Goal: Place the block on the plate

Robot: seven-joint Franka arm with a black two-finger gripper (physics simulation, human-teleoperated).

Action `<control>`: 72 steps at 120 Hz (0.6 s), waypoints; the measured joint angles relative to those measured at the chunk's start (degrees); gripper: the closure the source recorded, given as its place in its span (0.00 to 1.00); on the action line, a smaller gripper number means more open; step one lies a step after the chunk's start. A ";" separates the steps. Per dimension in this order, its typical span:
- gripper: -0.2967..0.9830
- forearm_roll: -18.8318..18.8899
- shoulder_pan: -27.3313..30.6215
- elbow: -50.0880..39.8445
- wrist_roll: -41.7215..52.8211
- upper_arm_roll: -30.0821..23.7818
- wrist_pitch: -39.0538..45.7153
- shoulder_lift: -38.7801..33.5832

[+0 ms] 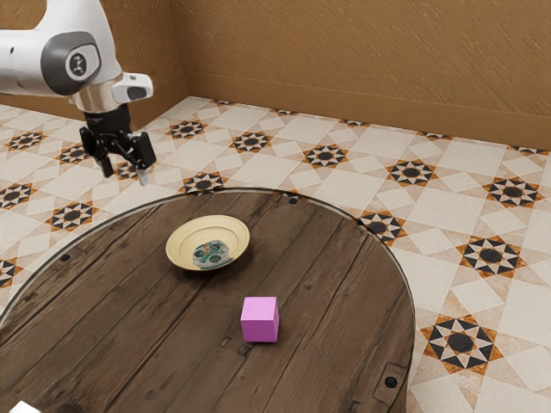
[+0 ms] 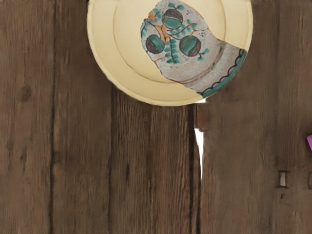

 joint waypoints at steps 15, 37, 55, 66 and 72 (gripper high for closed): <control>0.23 -0.07 1.45 -0.92 0.97 0.05 0.24 -0.67; 0.23 -0.37 -0.49 -8.57 -0.14 -2.90 3.18 -1.27; 0.23 -0.78 -8.68 -11.00 -5.35 -4.95 5.98 1.10; 0.23 -1.57 -14.93 -11.69 -9.84 -4.94 8.08 2.89; 0.23 -1.82 -18.05 -12.52 -12.38 -4.75 9.90 3.83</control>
